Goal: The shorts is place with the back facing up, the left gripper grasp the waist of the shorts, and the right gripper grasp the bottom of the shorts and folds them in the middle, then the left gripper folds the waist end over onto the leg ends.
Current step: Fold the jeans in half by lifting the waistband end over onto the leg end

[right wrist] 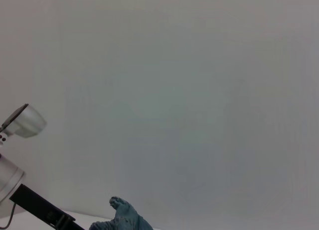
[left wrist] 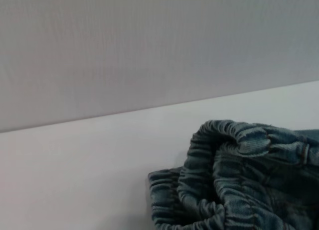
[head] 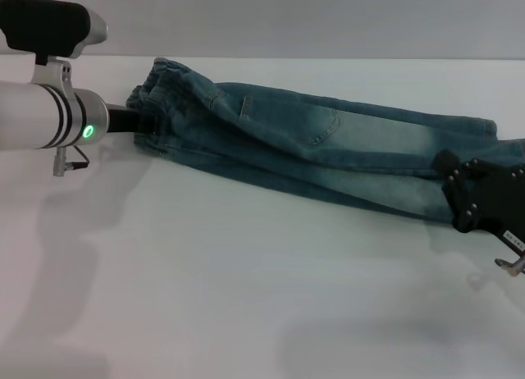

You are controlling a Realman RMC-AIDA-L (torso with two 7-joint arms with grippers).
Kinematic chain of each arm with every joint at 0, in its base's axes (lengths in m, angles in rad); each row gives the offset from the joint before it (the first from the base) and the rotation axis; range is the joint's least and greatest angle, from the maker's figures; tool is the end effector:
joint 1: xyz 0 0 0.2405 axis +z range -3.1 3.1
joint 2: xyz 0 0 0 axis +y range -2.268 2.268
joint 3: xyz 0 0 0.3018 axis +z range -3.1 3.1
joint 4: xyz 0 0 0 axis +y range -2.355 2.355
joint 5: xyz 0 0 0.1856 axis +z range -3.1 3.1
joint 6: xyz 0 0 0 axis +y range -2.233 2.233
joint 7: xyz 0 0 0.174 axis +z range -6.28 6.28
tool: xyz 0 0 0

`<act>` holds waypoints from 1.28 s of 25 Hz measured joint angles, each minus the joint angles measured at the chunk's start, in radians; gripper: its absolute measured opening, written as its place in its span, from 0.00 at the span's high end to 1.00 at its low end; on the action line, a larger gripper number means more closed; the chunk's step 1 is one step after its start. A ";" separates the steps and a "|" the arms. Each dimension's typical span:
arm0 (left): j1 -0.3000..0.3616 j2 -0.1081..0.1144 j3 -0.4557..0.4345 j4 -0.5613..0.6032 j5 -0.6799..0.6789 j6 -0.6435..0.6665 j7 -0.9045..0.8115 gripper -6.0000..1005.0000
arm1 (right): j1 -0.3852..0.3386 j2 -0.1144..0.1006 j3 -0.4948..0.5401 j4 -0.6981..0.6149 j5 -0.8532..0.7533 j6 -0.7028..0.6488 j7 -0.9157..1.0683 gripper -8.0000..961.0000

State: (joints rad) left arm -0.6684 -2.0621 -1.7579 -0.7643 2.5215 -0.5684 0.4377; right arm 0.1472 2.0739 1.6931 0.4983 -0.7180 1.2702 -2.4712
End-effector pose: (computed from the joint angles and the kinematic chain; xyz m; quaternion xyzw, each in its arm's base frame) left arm -0.2908 0.4615 -0.0584 -0.8070 -0.4212 -0.0074 0.4139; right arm 0.3170 0.2845 -0.0478 -0.8231 0.1848 0.3617 0.3968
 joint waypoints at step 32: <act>0.208 -0.001 0.082 -0.535 -0.060 -0.210 -0.123 0.96 | 0.222 0.001 -0.121 -0.217 -0.008 -0.141 0.101 0.99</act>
State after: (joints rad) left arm -0.4603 -2.0629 -1.6762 -1.2994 2.4617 -0.7788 0.3144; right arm 0.3694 2.0744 1.5726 0.2814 -0.7257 1.1296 -2.3702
